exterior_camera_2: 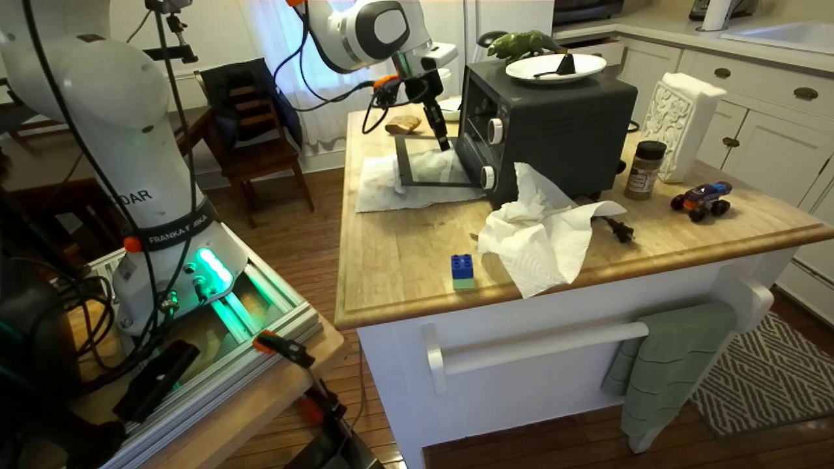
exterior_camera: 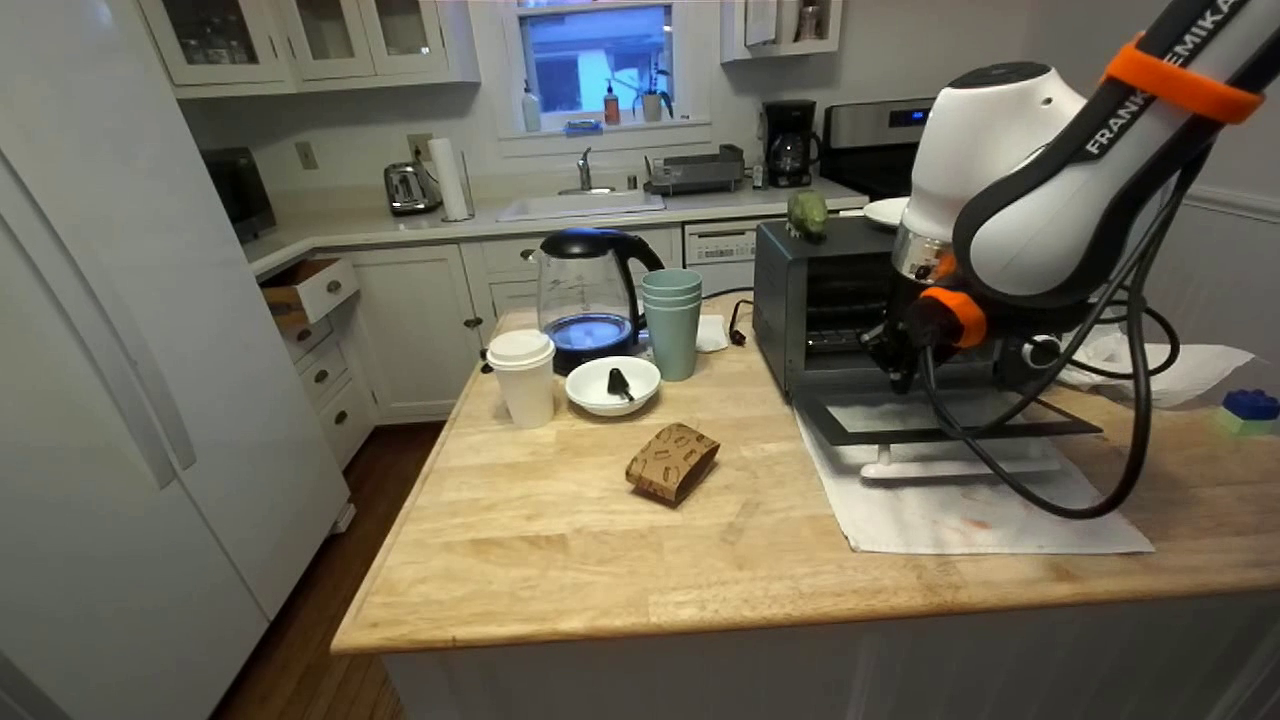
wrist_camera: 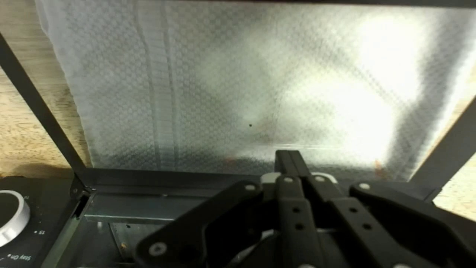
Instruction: Push the microwave tray inside the microwave
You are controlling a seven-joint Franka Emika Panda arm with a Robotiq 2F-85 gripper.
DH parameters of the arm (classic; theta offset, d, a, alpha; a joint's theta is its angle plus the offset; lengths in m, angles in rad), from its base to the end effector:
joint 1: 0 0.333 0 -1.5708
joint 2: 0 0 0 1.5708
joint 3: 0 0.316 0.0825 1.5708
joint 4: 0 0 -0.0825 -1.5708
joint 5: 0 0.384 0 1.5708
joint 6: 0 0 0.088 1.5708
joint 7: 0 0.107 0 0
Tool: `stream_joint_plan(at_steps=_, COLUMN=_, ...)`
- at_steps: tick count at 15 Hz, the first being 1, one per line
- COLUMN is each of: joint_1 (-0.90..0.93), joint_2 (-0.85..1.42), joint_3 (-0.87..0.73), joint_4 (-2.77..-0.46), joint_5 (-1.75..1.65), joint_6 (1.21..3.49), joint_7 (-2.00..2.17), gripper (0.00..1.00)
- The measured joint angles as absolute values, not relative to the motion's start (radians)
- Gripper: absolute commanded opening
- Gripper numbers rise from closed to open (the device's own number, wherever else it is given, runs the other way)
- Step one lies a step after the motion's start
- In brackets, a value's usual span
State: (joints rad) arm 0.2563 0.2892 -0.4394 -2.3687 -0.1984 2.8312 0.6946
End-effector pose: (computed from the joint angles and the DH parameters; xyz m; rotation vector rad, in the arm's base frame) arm 0.5201 -0.0897 0.2334 2.8139 -0.9734 0.3490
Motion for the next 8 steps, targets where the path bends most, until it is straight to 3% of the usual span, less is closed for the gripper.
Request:
stream_joint_plan(at_steps=4, joint_1=0.250, joint_2=0.175, joint_3=-0.430, joint_4=-2.399, joint_5=-0.264, joint_6=2.710, joint_7=0.727, gripper=0.00)
stream_joint_plan(at_steps=5, joint_1=0.240, joint_2=0.137, joint_3=-0.418, joint_4=-2.406, joint_5=-0.288, joint_6=2.667, joint_7=0.741, gripper=0.26)
stream_joint_plan(at_steps=8, joint_1=0.175, joint_2=0.005, joint_3=-0.340, joint_4=-2.427, joint_5=-0.334, joint_6=2.518, joint_7=0.776, gripper=0.40)
